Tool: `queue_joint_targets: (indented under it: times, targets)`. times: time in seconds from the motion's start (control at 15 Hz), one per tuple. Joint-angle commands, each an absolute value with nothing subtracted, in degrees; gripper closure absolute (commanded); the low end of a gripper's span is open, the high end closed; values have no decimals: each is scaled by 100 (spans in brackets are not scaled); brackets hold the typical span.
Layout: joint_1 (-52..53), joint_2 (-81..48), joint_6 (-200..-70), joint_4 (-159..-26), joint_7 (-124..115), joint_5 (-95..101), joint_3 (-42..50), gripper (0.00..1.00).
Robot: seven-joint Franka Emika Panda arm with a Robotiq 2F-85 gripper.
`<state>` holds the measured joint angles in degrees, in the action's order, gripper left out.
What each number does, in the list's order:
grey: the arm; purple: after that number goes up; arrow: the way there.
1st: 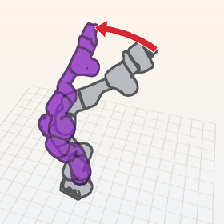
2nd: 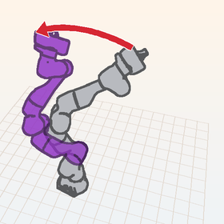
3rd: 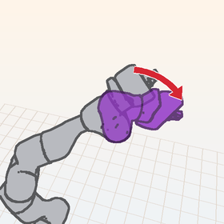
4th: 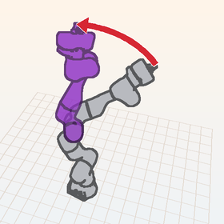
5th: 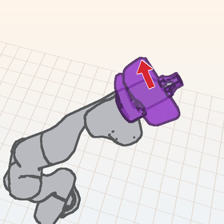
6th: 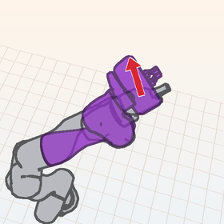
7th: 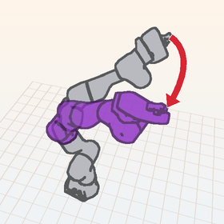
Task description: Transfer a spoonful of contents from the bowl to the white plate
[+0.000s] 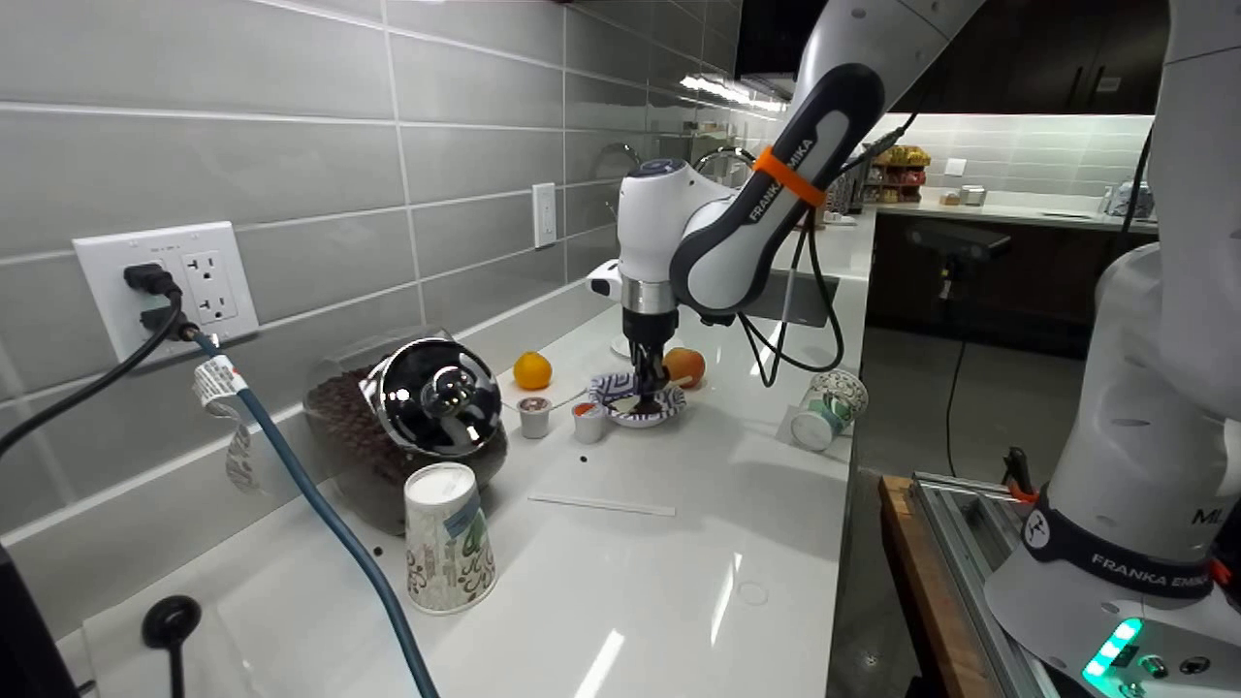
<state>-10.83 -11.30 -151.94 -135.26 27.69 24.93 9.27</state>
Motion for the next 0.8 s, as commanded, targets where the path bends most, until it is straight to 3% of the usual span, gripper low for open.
queue_joint_targets:
  times: [0.0,0.73]
  targets:
    - [-1219,-1095,-15542,-13717,3062,2019,806,94]
    - [-1810,-784,-16263,-14267,4554,-160,353,94]
